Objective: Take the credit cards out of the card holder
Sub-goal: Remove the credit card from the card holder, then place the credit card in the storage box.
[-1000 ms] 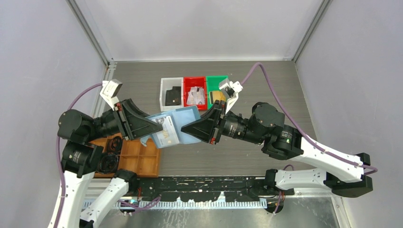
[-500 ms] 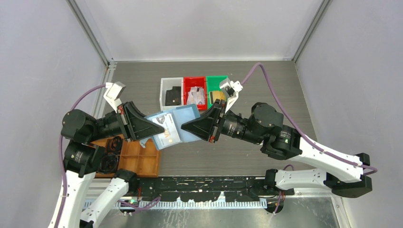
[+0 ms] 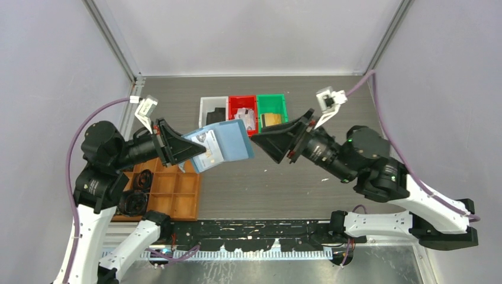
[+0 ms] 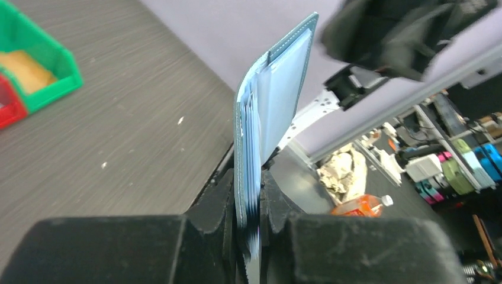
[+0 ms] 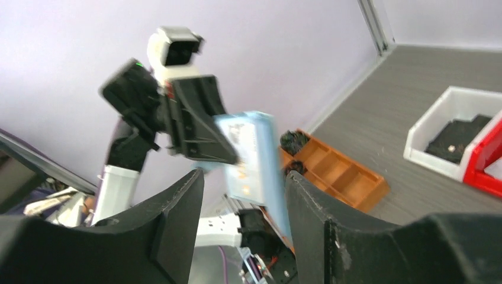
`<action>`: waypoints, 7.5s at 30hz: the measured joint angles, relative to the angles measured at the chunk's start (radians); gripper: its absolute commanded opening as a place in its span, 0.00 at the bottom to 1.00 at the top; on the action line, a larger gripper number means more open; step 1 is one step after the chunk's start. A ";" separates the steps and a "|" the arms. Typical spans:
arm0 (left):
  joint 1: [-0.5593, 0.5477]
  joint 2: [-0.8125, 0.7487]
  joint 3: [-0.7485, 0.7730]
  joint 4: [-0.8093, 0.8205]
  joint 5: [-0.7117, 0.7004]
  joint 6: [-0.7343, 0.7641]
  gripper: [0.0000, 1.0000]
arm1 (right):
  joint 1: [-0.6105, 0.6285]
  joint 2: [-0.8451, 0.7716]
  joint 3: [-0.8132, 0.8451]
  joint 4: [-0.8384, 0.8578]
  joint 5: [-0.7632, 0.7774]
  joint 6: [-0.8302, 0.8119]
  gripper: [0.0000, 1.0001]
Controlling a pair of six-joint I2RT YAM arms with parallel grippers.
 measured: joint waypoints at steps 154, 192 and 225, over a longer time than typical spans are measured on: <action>-0.008 0.161 0.036 0.008 0.200 -0.214 0.04 | -0.269 -0.143 -0.666 0.759 -0.483 0.477 0.01; 0.000 0.069 0.132 -0.274 0.188 0.203 0.00 | -0.772 0.584 -0.093 0.267 -0.504 0.219 0.01; 0.000 0.064 0.149 -0.361 0.163 0.300 0.00 | -0.663 1.121 0.292 -0.016 -0.246 0.035 0.65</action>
